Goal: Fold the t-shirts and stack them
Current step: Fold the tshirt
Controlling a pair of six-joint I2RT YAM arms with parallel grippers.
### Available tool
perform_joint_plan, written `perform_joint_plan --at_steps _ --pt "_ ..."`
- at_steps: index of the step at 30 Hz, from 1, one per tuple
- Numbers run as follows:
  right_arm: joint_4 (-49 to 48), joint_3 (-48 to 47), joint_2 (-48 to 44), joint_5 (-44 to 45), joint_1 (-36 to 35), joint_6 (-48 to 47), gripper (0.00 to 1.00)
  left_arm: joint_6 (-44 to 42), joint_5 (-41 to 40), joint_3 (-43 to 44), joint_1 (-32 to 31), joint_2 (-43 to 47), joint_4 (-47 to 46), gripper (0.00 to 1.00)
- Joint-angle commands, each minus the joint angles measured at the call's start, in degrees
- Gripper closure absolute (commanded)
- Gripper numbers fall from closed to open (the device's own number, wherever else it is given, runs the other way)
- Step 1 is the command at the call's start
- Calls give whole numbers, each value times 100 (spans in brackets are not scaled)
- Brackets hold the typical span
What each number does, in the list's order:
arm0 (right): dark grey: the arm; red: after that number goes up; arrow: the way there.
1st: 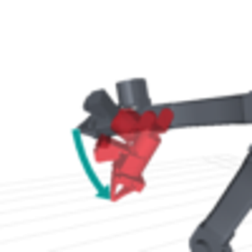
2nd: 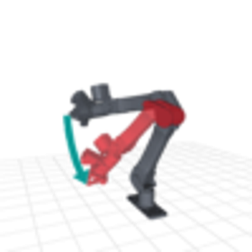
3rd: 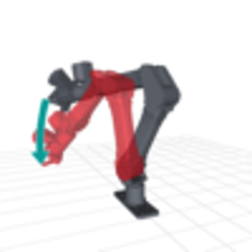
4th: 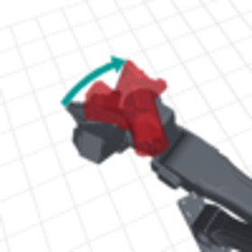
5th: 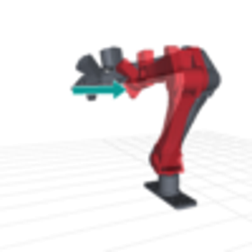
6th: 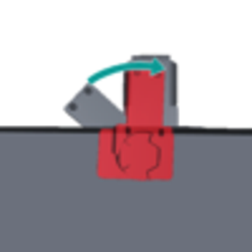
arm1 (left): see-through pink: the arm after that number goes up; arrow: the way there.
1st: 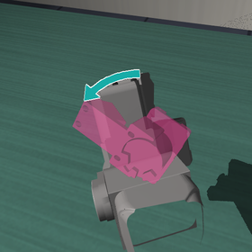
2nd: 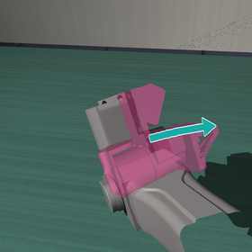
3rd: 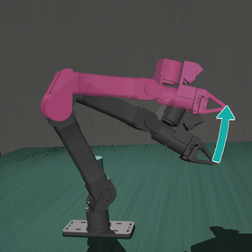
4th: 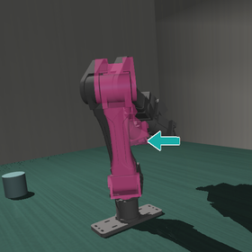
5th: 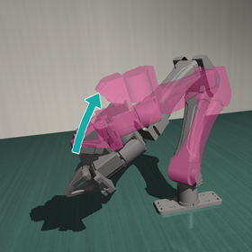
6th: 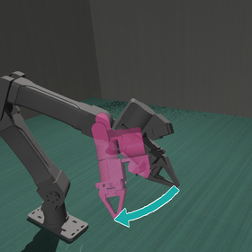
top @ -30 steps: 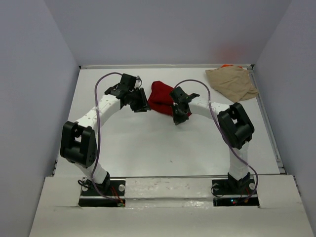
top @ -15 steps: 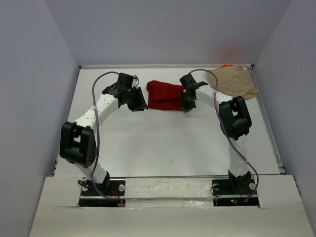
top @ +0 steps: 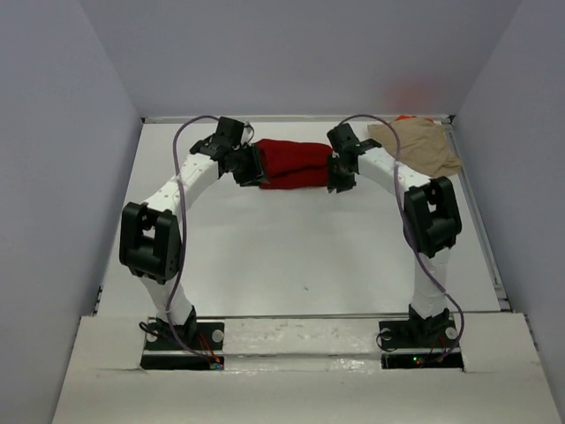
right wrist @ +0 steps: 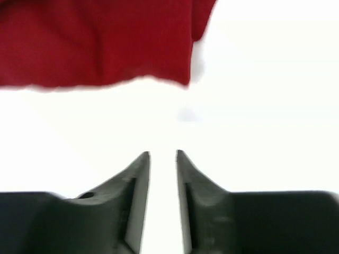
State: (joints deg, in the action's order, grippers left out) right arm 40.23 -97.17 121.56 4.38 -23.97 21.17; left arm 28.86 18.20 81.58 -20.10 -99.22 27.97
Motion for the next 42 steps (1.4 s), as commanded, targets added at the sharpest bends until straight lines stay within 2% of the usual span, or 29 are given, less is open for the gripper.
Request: perform_joint_plan --at_steps 1,4,5,6,10,15,20,25,31,39,42 --pt "-103 -20 -1160 212 24 -192 63 -83 26 1060 41 -264 252 60" --pt "64 -555 -1178 344 76 -315 54 -74 175 1868 50 -729 516 60" --pt "116 -723 -1109 300 76 -367 47 -91 184 2105 41 -1000 691 60" --pt "186 -934 -821 213 233 -437 45 -100 150 2499 50 -1151 762 60" --pt "547 -2024 191 -252 699 -640 44 -56 263 3284 85 -1793 1113 60" --pt "671 -2982 1053 -1647 1245 -684 45 23 439 3733 111 -2338 1211 60" --pt "644 -3265 1476 -2564 1491 -737 50 14 554 3927 225 -2672 1360 61" --pt "662 -3256 1608 -3012 1491 -1071 52 -65 361 3909 287 -2620 1352 61" --pt "346 -3194 1643 -3408 1544 -1044 52 -232 334 4059 401 -2725 1518 61" --pt "407 -4213 2363 -3857 1737 -886 51 -329 685 4085 551 -2910 1309 60" --pt "433 -4459 2547 -3936 1790 -869 50 -250 983 3936 673 -2971 1028 55"
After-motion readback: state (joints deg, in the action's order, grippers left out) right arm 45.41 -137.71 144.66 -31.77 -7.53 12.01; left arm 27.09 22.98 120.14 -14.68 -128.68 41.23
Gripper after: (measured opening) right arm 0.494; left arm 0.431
